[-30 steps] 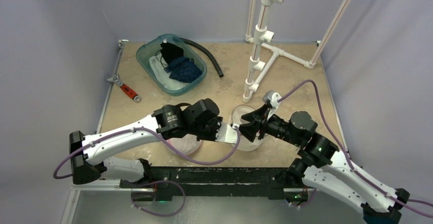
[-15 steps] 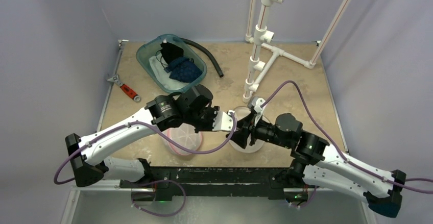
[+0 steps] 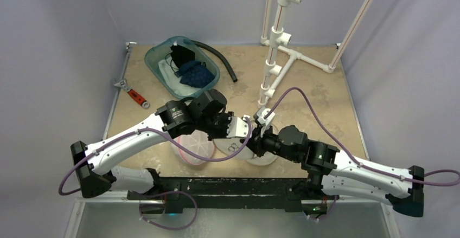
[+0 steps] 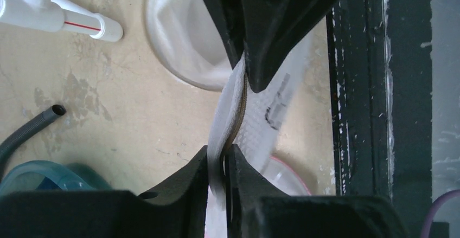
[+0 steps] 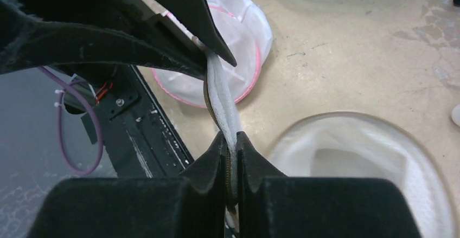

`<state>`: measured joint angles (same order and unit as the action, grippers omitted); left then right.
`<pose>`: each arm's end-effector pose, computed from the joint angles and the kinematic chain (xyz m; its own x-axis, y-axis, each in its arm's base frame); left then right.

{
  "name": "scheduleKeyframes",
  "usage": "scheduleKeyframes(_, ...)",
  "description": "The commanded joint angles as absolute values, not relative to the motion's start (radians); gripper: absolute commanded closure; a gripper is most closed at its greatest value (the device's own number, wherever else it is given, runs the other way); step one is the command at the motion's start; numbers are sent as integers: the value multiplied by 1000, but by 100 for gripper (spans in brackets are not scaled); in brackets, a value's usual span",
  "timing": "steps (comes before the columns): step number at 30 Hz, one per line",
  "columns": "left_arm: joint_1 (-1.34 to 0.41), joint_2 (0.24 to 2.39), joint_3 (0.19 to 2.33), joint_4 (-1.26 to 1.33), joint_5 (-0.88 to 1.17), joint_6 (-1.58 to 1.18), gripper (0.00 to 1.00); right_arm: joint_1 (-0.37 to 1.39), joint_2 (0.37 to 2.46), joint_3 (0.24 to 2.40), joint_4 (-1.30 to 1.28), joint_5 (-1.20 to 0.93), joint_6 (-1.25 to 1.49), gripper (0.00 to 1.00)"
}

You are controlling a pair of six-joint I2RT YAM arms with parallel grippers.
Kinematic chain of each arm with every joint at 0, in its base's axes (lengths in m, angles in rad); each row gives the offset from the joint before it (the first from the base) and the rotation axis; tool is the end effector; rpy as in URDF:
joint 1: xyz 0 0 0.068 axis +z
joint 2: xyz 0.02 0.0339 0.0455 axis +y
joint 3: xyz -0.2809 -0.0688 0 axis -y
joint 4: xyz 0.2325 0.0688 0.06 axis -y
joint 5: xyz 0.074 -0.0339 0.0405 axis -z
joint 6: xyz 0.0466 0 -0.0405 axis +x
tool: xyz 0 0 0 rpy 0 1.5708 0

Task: Unzip the laundry bag and remove the bra
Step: Close the laundry bag at the center of the board.

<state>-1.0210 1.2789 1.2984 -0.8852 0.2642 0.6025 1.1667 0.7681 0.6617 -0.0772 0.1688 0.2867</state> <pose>0.1190 -0.2174 0.3564 0.1887 0.7391 -0.6467 0.9765 -0.0713 0.2034 0.0754 0.1564 0.3217 -0.3068 -0.0085 -0.9517 -0.7868 0.5649 0.2486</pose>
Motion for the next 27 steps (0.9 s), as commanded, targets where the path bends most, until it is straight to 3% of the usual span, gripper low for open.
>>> scheduleKeyframes(1,-1023,1223,1284,-781,239,528,70,1167,734,687,-64,252,306,100)
scheduleKeyframes(4,-1023,1171,1234,-721,211,487,50,1167,709,674,-65,267,335,100)
scheduleKeyframes(8,-1024,1089,1171,-610,148,415,32,1166,676,661,-80,289,406,100)
scheduleKeyframes(18,-1025,883,992,-344,-37,91,26,1165,523,516,-93,340,754,100)
scheduleKeyframes(19,-1023,872,968,-314,-41,42,21,1164,511,503,-104,343,801,100)
scheduleKeyframes(27,-1024,872,772,-152,-99,-318,12,1165,388,407,-240,398,1174,100)
